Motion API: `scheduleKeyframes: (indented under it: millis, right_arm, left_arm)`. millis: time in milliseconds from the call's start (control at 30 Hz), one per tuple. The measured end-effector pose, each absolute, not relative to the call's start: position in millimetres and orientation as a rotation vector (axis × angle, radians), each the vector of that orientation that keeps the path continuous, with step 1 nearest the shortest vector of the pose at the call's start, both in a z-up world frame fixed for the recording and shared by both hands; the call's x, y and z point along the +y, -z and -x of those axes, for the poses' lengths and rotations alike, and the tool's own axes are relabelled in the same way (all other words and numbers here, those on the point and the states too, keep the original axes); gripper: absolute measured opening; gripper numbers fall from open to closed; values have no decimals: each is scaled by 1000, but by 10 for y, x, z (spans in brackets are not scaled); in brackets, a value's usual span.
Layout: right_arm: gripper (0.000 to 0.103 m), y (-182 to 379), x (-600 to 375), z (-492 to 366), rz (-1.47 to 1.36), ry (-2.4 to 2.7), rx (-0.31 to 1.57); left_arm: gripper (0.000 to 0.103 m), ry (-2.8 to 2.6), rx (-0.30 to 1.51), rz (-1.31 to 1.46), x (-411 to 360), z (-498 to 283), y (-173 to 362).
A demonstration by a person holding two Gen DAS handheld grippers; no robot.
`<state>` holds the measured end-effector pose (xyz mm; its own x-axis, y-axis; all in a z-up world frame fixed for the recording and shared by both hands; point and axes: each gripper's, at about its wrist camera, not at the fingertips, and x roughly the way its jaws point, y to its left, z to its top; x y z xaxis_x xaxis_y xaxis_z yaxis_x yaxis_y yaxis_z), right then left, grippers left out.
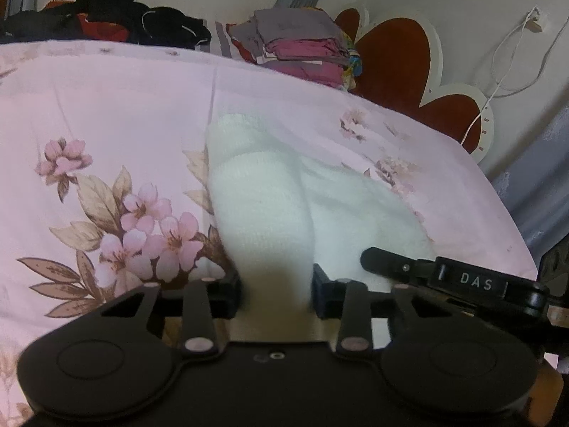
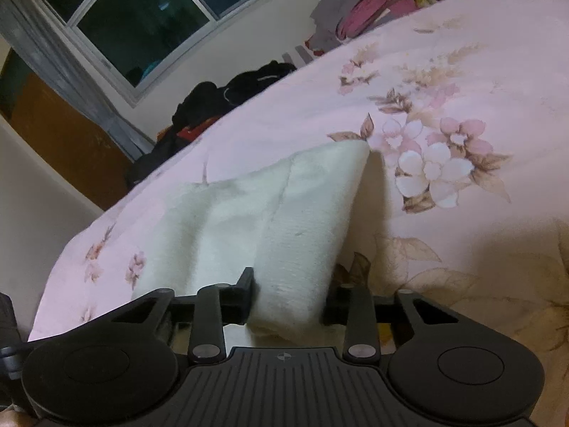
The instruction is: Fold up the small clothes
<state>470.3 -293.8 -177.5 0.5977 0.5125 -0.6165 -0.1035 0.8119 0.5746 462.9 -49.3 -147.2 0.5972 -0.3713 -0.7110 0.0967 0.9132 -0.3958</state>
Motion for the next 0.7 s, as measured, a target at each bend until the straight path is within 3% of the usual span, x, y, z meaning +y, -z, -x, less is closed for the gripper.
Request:
scheduleKeyframes:
  millis: [333,700]
  right_arm:
    - [32,1368,-2282,-4466,-504,-469,809]
    - [32,1100,-472,-3989,-473,-559,790]
  left_arm:
    - [35,223,830,307,134,-4254,1055]
    - [35,153,779,319,1862,-3672,811]
